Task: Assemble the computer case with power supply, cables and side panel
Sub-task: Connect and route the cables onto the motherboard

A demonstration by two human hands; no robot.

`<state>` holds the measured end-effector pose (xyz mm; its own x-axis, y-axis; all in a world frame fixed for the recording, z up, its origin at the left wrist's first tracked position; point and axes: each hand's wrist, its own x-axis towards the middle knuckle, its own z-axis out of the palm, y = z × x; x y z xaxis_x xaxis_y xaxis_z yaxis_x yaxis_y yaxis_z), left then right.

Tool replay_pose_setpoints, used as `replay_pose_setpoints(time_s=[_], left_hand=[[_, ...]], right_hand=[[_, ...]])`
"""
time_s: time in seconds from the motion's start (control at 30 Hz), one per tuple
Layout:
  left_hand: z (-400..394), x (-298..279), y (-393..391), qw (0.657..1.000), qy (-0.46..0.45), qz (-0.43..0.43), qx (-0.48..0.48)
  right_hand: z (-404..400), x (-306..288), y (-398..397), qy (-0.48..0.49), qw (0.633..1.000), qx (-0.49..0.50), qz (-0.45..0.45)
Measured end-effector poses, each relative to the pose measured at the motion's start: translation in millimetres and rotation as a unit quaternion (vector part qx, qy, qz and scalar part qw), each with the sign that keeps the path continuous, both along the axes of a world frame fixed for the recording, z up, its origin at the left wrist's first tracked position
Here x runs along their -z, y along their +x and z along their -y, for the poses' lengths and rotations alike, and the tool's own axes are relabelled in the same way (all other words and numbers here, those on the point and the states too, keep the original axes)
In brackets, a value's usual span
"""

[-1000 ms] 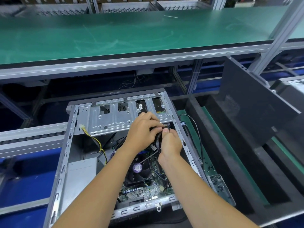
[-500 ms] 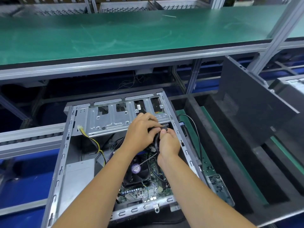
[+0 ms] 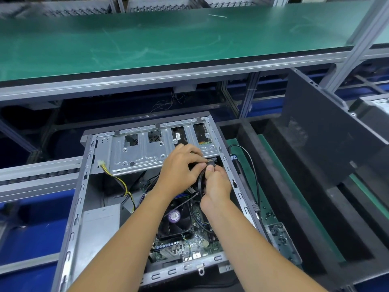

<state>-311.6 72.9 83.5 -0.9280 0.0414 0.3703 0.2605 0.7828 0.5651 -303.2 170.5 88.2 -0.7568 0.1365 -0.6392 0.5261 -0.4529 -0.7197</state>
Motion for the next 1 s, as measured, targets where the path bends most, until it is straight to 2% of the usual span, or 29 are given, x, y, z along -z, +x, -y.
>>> replay_pose_setpoints(time_s=[0.5,1.0], left_hand=[[-1.8,2.9,-0.2,1.000,-0.010,-0.024,-0.001],[0.0,-1.5,1.2,1.000,0.020,0.017,-0.012]], right_hand=[[0.4,-0.7,-5.0,0.010,1.000,-0.011,-0.001],[-6.4,-1.4,-5.3,0.056,0.995,-0.079,-0.004]])
